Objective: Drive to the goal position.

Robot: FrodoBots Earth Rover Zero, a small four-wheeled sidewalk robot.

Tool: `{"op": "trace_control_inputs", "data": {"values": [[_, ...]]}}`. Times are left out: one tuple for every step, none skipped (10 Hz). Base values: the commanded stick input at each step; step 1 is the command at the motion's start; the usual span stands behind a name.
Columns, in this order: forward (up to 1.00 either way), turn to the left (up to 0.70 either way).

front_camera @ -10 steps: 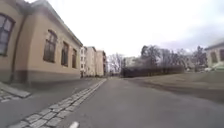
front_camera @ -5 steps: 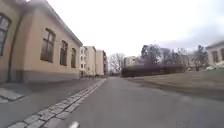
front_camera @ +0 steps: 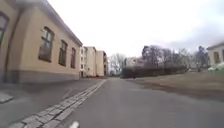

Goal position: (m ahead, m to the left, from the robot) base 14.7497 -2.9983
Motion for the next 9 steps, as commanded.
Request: {"op": "trace_control_inputs", "data": {"values": [[0.70,0.00],[0.70,0.00],[0.70,0.00],[0.70,0.00],[0.70,0.00],[0.70,0.00],[0.70,0.00],[0.70,0.00],[0.70,0.00]]}}
